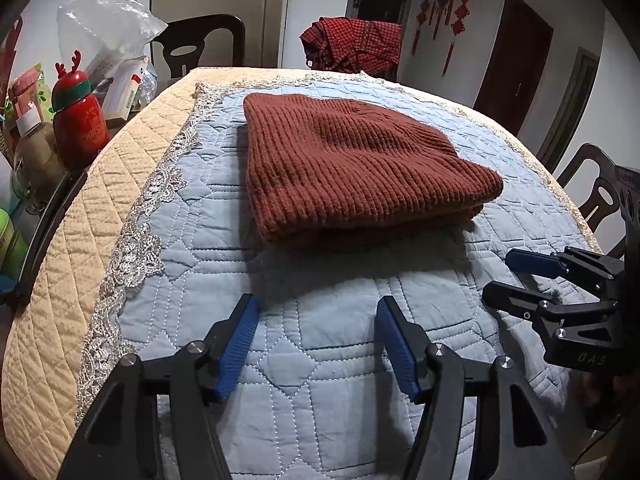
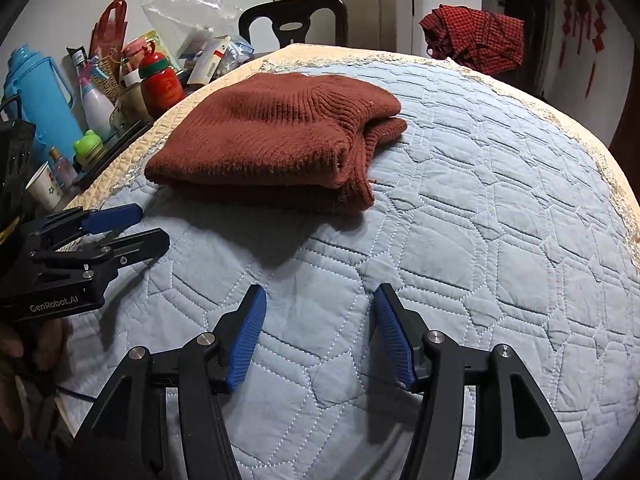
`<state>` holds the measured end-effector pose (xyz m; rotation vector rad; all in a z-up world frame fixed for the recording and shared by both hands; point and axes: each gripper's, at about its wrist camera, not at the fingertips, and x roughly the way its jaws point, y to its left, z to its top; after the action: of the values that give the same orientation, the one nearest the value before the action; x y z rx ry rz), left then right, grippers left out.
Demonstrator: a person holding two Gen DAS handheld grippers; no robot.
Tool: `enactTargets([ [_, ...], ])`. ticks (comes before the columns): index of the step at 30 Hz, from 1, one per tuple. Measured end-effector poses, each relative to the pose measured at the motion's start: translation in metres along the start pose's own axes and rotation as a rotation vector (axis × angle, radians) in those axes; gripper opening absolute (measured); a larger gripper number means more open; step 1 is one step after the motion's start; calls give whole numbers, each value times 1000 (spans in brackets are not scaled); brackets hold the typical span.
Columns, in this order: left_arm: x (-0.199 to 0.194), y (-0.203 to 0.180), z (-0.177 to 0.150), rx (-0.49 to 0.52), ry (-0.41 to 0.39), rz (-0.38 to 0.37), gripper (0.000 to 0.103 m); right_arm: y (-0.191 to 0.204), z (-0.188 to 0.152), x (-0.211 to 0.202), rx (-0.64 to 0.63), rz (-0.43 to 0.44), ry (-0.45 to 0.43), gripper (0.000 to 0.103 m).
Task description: Fold small clothes
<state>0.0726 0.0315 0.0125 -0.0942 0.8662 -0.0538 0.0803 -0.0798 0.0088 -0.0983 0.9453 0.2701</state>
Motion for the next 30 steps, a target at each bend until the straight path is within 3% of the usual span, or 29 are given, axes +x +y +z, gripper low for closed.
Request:
enactTargets([
  [30,0,-1,1,3,2,2,66,3,1,1,3,5,0,59],
])
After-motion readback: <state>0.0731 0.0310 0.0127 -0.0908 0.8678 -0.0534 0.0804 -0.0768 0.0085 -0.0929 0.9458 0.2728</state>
